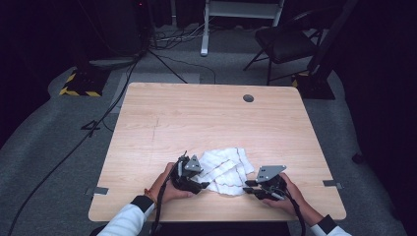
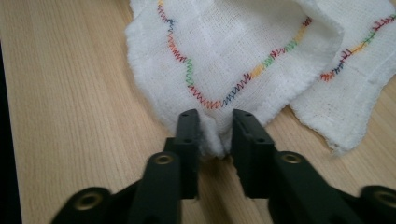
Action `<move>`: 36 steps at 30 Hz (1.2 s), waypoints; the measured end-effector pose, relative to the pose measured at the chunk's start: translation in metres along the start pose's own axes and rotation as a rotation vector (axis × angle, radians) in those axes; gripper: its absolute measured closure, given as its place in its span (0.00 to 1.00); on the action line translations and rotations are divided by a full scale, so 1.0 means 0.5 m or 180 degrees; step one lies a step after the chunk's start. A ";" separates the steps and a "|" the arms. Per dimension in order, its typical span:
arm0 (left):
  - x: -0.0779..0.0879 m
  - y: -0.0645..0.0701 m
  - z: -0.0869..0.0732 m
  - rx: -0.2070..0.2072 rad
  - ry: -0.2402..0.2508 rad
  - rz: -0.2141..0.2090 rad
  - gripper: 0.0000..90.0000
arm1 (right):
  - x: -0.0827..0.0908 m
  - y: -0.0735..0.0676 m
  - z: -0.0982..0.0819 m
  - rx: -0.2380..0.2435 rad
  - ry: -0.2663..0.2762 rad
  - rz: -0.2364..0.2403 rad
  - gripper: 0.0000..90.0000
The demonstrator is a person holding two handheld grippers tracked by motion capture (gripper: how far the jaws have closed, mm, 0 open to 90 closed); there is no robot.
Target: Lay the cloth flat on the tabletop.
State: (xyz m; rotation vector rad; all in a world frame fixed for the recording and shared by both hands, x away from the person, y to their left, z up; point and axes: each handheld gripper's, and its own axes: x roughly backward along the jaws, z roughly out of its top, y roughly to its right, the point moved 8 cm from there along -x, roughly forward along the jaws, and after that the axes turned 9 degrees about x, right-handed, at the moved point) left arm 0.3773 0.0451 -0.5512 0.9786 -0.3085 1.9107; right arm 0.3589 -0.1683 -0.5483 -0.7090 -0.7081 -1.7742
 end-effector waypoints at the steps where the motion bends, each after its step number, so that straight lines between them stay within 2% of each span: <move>1: 0.000 0.000 0.000 -0.0003 -0.0002 0.0004 0.45 | 0.001 0.000 0.000 0.0052 -0.0025 -0.0041 0.92; 2: -0.001 0.000 0.001 -0.0012 0.0003 0.0018 0.46 | 0.003 0.003 -0.001 0.0120 -0.0052 -0.0083 0.95; 3: -0.001 0.000 0.001 -0.0012 0.0003 0.0018 0.46 | 0.003 0.003 -0.001 0.0120 -0.0052 -0.0083 0.95; 6: -0.001 0.000 0.002 -0.0035 -0.0028 0.0077 0.51 | 0.028 0.022 0.004 0.0040 0.0096 -0.0201 0.97; 8: 0.002 -0.005 0.003 -0.0043 -0.0023 0.0151 0.58 | 0.048 0.033 0.011 -0.0006 0.0205 -0.0270 0.97; 13: 0.010 -0.006 0.007 -0.0138 -0.0046 0.0153 0.77 | 0.100 0.060 0.032 -0.0040 0.0446 -0.0516 0.98; 16: 0.024 -0.005 0.015 -0.0170 0.0054 0.0087 0.88 | 0.126 0.075 0.042 -0.0049 0.0540 -0.0634 0.98; 19: 0.044 -0.009 0.026 -0.0199 0.0188 0.0083 0.94 | 0.152 0.092 0.049 -0.0065 0.0620 -0.0765 0.98; 22: 0.067 -0.010 0.040 -0.0194 0.0335 0.0053 0.95 | 0.182 0.111 0.060 -0.0116 0.0748 -0.0890 0.98; 25: 0.103 -0.008 0.062 -0.0177 0.0575 0.0026 0.95 | 0.209 0.126 0.072 -0.0129 0.0843 -0.1004 0.98; 27: 0.113 -0.008 0.067 -0.0180 0.0620 0.0034 0.95 | 0.218 0.129 0.077 -0.0121 0.0867 -0.1040 0.98; 28: 0.142 -0.006 0.081 -0.0193 0.0774 0.0046 0.95 | 0.237 0.135 0.084 -0.0119 0.0904 -0.1110 0.98; 29: 0.154 -0.005 0.086 -0.0209 0.0825 0.0062 0.95 | 0.248 0.137 0.088 -0.0117 0.0928 -0.1137 0.98; 31: 0.163 -0.005 0.089 -0.0220 0.0858 0.0084 0.95 | 0.257 0.138 0.093 -0.0116 0.0956 -0.1166 0.98; 32: 0.174 -0.003 0.094 -0.0237 0.0905 0.0092 0.95 | 0.276 0.137 0.100 -0.0113 0.1005 -0.1203 0.98; 36: 0.210 0.006 0.109 -0.0317 0.1028 0.0190 0.96 | 0.298 0.127 0.110 -0.0067 0.1005 -0.1250 0.98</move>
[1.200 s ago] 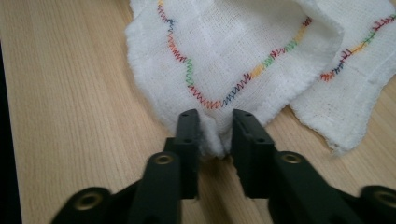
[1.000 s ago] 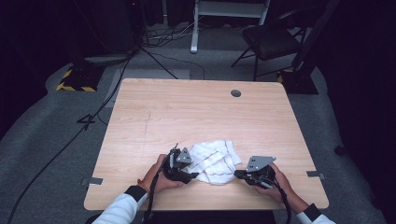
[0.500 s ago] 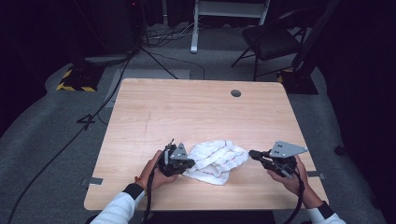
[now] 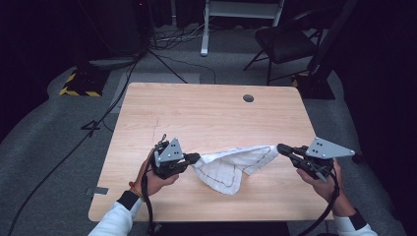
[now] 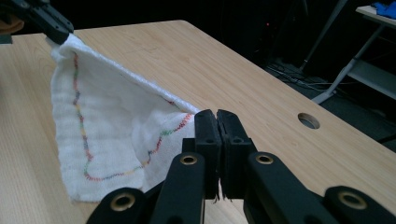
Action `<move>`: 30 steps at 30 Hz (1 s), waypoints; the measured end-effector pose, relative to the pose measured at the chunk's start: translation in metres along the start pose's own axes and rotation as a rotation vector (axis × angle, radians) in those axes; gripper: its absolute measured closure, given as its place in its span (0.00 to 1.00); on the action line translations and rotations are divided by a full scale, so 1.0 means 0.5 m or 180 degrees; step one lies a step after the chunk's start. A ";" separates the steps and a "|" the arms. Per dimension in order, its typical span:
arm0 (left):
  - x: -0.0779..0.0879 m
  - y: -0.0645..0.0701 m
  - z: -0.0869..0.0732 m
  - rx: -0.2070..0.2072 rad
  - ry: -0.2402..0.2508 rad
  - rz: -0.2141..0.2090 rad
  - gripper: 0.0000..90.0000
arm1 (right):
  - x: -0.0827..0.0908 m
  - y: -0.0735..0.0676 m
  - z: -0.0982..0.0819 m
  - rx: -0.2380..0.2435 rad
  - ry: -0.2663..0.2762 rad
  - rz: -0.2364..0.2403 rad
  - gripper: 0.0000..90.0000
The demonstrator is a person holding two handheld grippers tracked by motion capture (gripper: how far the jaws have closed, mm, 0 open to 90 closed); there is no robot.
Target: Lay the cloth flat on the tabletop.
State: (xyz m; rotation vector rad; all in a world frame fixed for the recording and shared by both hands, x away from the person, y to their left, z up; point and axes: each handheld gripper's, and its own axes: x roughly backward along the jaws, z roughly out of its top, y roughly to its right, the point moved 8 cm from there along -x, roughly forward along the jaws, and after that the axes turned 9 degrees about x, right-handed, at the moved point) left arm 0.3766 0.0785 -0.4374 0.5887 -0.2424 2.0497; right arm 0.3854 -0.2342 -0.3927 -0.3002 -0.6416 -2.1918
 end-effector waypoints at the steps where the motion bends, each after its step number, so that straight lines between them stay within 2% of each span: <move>1: 0.005 0.000 0.006 -0.0008 0.0025 0.0001 0.96 | 0.004 -0.002 0.003 0.0025 -0.0007 -0.0009 0.98; 6: 0.029 0.004 0.036 -0.0019 0.0147 -0.0018 0.96 | 0.024 -0.004 0.020 0.0063 0.0044 -0.0048 0.98; 9: 0.064 0.024 0.079 -0.0163 0.0295 -0.0059 0.96 | 0.057 -0.004 0.045 0.0096 0.0169 -0.0109 0.98; 14: 0.093 0.044 0.112 -0.0316 0.0383 -0.0089 0.96 | 0.096 -0.009 0.071 0.0098 0.0285 -0.0168 0.98; 16: 0.099 0.046 0.118 -0.0317 0.0410 -0.0094 0.96 | 0.109 -0.015 0.081 0.0117 0.0322 -0.0179 0.98; 20: 0.104 0.037 0.127 -0.0231 0.0458 -0.0114 0.96 | 0.125 -0.025 0.101 0.0143 0.0356 -0.0200 0.98; 23: 0.101 0.030 0.128 -0.0203 0.0455 -0.0112 0.96 | 0.120 -0.018 0.106 0.0141 0.0322 -0.0231 0.98; 25: 0.087 0.014 0.130 -0.0166 0.0428 -0.0086 0.96 | 0.107 -0.004 0.102 0.0090 0.0299 -0.0237 0.98; 27: 0.073 0.000 0.130 -0.0158 0.0387 -0.0064 0.96 | 0.090 0.012 0.095 0.0074 0.0242 -0.0287 0.98; 30: 0.044 -0.031 0.129 -0.0070 0.0317 -0.0023 0.96 | 0.054 0.041 0.080 0.0011 0.0175 -0.0305 0.98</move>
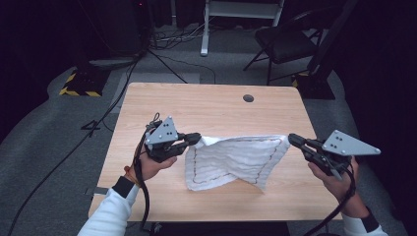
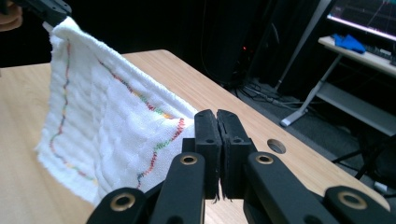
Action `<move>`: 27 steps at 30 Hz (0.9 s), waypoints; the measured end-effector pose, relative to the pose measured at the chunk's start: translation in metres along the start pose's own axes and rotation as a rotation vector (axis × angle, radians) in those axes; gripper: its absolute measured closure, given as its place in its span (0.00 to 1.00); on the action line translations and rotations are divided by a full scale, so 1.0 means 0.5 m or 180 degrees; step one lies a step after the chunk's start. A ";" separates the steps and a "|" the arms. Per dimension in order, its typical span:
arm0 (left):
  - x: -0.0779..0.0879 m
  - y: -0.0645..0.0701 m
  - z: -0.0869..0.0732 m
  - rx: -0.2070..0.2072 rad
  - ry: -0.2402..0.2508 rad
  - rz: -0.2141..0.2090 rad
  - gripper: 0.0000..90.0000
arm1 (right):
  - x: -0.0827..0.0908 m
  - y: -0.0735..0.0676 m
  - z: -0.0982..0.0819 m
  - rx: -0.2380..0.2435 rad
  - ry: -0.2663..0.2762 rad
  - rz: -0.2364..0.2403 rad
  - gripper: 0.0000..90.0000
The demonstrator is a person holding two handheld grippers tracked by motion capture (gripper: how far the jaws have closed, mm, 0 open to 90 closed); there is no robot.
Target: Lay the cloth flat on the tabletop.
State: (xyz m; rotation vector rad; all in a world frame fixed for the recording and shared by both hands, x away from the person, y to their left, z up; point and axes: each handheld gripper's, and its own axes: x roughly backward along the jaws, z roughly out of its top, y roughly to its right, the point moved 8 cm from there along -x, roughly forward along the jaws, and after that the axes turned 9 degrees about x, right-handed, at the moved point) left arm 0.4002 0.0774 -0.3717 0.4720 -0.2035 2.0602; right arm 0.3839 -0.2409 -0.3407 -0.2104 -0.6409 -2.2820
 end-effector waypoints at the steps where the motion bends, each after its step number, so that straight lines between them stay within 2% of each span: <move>1: -0.010 -0.011 -0.003 0.0025 -0.0028 0.0018 0.96 | -0.014 0.009 -0.007 -0.0020 -0.0024 -0.0003 0.98; 2: -0.020 -0.022 -0.006 0.0039 -0.0064 0.0043 0.96 | -0.028 0.018 -0.014 -0.0046 -0.0048 -0.0001 0.98; 3: -0.020 -0.022 -0.006 0.0039 -0.0064 0.0043 0.96 | -0.028 0.018 -0.014 -0.0046 -0.0048 -0.0001 0.98; 4: -0.041 -0.044 -0.013 0.0101 -0.0115 0.0074 0.96 | -0.060 0.034 -0.031 -0.0067 -0.0139 -0.0003 0.98; 5: -0.041 -0.044 -0.013 0.0101 -0.0115 0.0074 0.96 | -0.076 0.043 -0.040 -0.0079 -0.0178 -0.0005 0.98; 6: -0.064 -0.069 -0.021 0.0138 -0.0169 0.0142 0.95 | -0.093 0.051 -0.047 -0.0111 -0.0220 -0.0001 0.98; 7: -0.076 -0.082 -0.025 0.0175 -0.0192 0.0170 0.95 | -0.109 0.060 -0.055 -0.0118 -0.0278 -0.0004 0.98; 8: -0.076 -0.082 -0.025 0.0175 -0.0192 0.0170 0.95 | -0.109 0.060 -0.055 -0.0118 -0.0278 -0.0004 0.98; 9: -0.097 -0.103 -0.032 0.0211 -0.0231 0.0226 0.95 | -0.142 0.076 -0.069 -0.0128 -0.0358 -0.0017 0.98; 10: -0.097 -0.103 -0.032 0.0211 -0.0231 0.0226 0.95 | -0.142 0.076 -0.069 -0.0128 -0.0358 -0.0017 0.98; 11: -0.112 -0.117 -0.037 0.0246 -0.0260 0.0259 0.95 | -0.155 0.082 -0.075 -0.0127 -0.0398 -0.0016 0.98; 12: -0.133 -0.136 -0.042 0.0267 -0.0270 0.0310 0.95 | -0.190 0.099 -0.091 -0.0150 -0.0497 -0.0039 0.98; 14: -0.156 -0.160 -0.049 0.0293 -0.0331 0.0391 0.95 | -0.216 0.112 -0.102 -0.0152 -0.0571 -0.0059 0.98; 15: -0.156 -0.160 -0.049 0.0293 -0.0331 0.0391 0.95 | -0.216 0.112 -0.102 -0.0152 -0.0571 -0.0059 0.98; 16: -0.170 -0.175 -0.054 0.0338 -0.0364 0.0425 0.95 | -0.248 0.125 -0.117 -0.0173 -0.0680 -0.0085 0.98; 17: -0.189 -0.196 -0.060 0.0416 -0.0386 0.0479 0.95 | -0.262 0.132 -0.123 -0.0145 -0.0732 -0.0109 0.98; 18: -0.189 -0.196 -0.060 0.0416 -0.0386 0.0479 0.95 | -0.262 0.132 -0.123 -0.0145 -0.0732 -0.0109 0.98; 19: -0.197 -0.207 -0.064 0.0423 -0.0417 0.0507 0.95 | -0.284 0.142 -0.131 -0.0168 -0.0796 -0.0129 0.98; 21: -0.219 -0.237 -0.077 0.0505 -0.0454 0.0645 0.95 | -0.304 0.152 -0.136 -0.0160 -0.0853 -0.0173 0.98; 23: -0.224 -0.243 -0.081 0.0542 -0.0456 0.0647 0.94 | -0.313 0.156 -0.138 -0.0176 -0.0871 -0.0174 0.98; 24: -0.235 -0.260 -0.091 0.0589 -0.0494 0.0756 0.92 | -0.333 0.162 -0.146 -0.0162 -0.0936 -0.0210 0.98; 25: -0.235 -0.260 -0.091 0.0589 -0.0494 0.0756 0.93 | -0.333 0.162 -0.146 -0.0162 -0.0936 -0.0210 0.98; 26: -0.245 -0.276 -0.102 0.0656 -0.0512 0.0852 0.94 | -0.354 0.164 -0.154 -0.0192 -0.0990 -0.0220 0.98; 27: -0.245 -0.276 -0.102 0.0656 -0.0512 0.0852 0.94 | -0.364 0.165 -0.158 -0.0184 -0.1018 -0.0232 0.98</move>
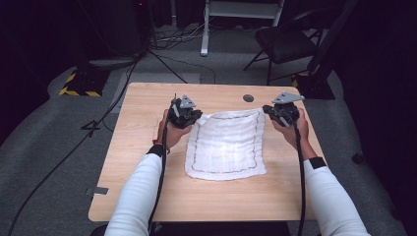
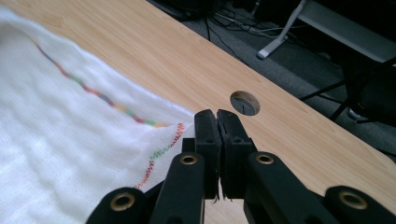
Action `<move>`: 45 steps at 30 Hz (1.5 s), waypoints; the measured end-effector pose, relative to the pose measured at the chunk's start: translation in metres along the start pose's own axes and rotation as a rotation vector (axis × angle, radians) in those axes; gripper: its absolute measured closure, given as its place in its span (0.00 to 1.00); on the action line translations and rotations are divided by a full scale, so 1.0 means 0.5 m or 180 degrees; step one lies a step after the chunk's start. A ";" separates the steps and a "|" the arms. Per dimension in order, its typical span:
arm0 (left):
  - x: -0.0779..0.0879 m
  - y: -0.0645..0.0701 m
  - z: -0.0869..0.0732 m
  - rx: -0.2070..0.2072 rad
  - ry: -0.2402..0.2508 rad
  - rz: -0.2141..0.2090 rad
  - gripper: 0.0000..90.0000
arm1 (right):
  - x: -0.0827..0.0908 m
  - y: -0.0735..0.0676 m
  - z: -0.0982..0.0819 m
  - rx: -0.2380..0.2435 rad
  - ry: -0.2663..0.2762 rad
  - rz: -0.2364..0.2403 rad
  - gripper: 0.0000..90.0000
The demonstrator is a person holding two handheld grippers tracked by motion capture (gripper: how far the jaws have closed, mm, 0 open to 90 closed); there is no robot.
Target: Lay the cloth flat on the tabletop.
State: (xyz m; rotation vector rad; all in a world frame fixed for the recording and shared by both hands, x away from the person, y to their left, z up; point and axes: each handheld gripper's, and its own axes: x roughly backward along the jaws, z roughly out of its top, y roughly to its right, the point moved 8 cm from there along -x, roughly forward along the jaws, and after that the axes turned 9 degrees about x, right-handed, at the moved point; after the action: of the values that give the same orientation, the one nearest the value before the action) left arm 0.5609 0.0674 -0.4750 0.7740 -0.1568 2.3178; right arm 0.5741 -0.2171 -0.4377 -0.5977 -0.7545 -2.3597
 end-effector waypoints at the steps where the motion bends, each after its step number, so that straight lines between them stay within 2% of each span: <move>1: -0.010 -0.014 -0.005 0.0080 -0.0032 0.0116 0.92 | -0.011 -0.001 -0.001 -0.0001 -0.0031 -0.0026 0.97; 2: -0.010 -0.014 -0.005 0.0080 -0.0032 0.0116 0.90 | -0.011 -0.001 -0.001 -0.0001 -0.0031 -0.0026 0.97; 3: -0.018 -0.024 -0.012 0.0169 -0.0069 0.0172 0.88 | -0.042 -0.006 -0.011 0.0017 -0.0158 -0.0109 0.87; 4: -0.018 -0.024 -0.012 0.0169 -0.0069 0.0172 0.87 | -0.042 -0.006 -0.011 0.0017 -0.0158 -0.0109 0.87; 5: -0.020 -0.024 -0.017 0.0136 -0.0122 0.0182 0.83 | -0.059 -0.014 -0.019 0.0049 -0.0282 -0.0153 0.82; 6: -0.021 -0.021 -0.022 0.0114 -0.0157 0.0188 0.83 | -0.059 -0.014 -0.019 0.0049 -0.0282 -0.0153 0.82; 7: -0.018 -0.010 -0.032 0.0030 -0.0193 0.0158 0.77 | -0.062 -0.024 -0.022 0.0063 -0.0286 -0.0123 0.78; 8: -0.015 -0.005 -0.039 -0.0023 -0.0234 0.0188 0.73 | -0.060 -0.028 -0.025 0.0058 -0.0266 -0.0102 0.75; 9: -0.015 -0.005 -0.039 -0.0023 -0.0234 0.0188 0.65 | -0.060 -0.028 -0.025 0.0058 -0.0266 -0.0102 0.75; 10: -0.006 0.006 -0.057 -0.0085 -0.0324 0.0219 0.60 | -0.055 -0.042 -0.040 -0.0016 -0.0291 -0.0042 0.69; 11: -0.006 0.006 -0.057 -0.0085 -0.0324 0.0219 0.54 | -0.055 -0.042 -0.040 -0.0016 -0.0291 -0.0042 0.69; 12: 0.001 0.012 -0.067 -0.0121 -0.0363 0.0204 0.54 | -0.052 -0.056 -0.050 -0.0021 -0.0294 0.0050 0.67; 13: 0.009 0.019 -0.078 -0.0125 -0.0390 0.0167 0.45 | -0.038 -0.085 -0.068 0.0048 -0.0278 0.0180 0.64; 14: 0.028 0.035 -0.102 -0.0139 -0.0438 0.0039 0.40 | -0.029 -0.100 -0.078 0.0059 -0.0254 0.0290 0.62; 15: 0.028 0.035 -0.102 -0.0139 -0.0438 0.0039 0.37 | -0.019 -0.113 -0.088 0.0079 -0.0253 0.0377 0.60; 16: 0.044 0.050 -0.128 -0.0184 -0.0524 -0.0051 0.34 | -0.010 -0.125 -0.100 0.0098 -0.0258 0.0436 0.58; 17: 0.048 0.054 -0.138 -0.0197 -0.0551 -0.0040 0.32 | -0.002 -0.135 -0.113 0.0124 -0.0298 0.0505 0.56; 19: 0.058 0.065 -0.166 -0.0257 -0.0668 0.0027 0.31 | 0.011 -0.153 -0.134 0.0127 -0.0330 0.0623 0.53; 21: 0.065 0.077 -0.189 -0.0270 -0.0684 -0.0021 0.31 | 0.024 -0.174 -0.160 0.0172 -0.0392 0.0699 0.49; 22: 0.065 0.077 -0.189 -0.0270 -0.0684 -0.0021 0.31 | 0.024 -0.174 -0.160 0.0172 -0.0392 0.0699 0.49; 24: 0.072 0.089 -0.221 -0.0279 -0.0782 -0.0072 0.30 | 0.039 -0.197 -0.184 0.0159 -0.0425 0.0857 0.46; 27: 0.076 0.097 -0.240 -0.0268 -0.0831 -0.0122 0.30 | 0.053 -0.214 -0.201 0.0227 -0.0452 0.0906 0.44; 28: 0.078 0.099 -0.247 -0.0276 -0.0851 -0.0131 0.30 | 0.056 -0.218 -0.205 0.0211 -0.0463 0.0915 0.44; 30: 0.078 0.104 -0.255 -0.0256 -0.0895 -0.0181 0.29 | 0.061 -0.225 -0.224 0.0274 -0.0560 0.0902 0.42; 34: 0.088 0.111 -0.268 -0.0228 -0.0858 -0.0194 0.30 | 0.077 -0.224 -0.240 0.0174 -0.0544 0.0900 0.42; 36: 0.092 0.118 -0.274 -0.0172 -0.0861 -0.0247 0.30 | 0.088 -0.226 -0.250 0.0108 -0.0536 0.0900 0.42; 38: 0.093 0.122 -0.276 -0.0156 -0.0844 -0.0264 0.30 | 0.100 -0.227 -0.256 0.0155 -0.0540 0.0848 0.42; 41: 0.098 0.144 -0.284 -0.0198 -0.0829 -0.0309 0.30 | 0.115 -0.233 -0.265 0.0154 -0.0523 0.0798 0.42; 42: 0.098 0.144 -0.284 -0.0198 -0.0829 -0.0309 0.30 | 0.115 -0.233 -0.265 0.0154 -0.0523 0.0798 0.42; 45: 0.102 0.168 -0.290 -0.0223 -0.0852 -0.0400 0.30 | 0.136 -0.237 -0.280 0.0121 -0.0537 0.0753 0.42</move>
State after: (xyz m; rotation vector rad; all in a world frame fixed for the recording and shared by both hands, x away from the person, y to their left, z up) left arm 0.4060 0.0774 -0.5563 1.0264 -0.2974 2.0729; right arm 0.4157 -0.2529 -0.5465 -0.8303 -0.7555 -2.0932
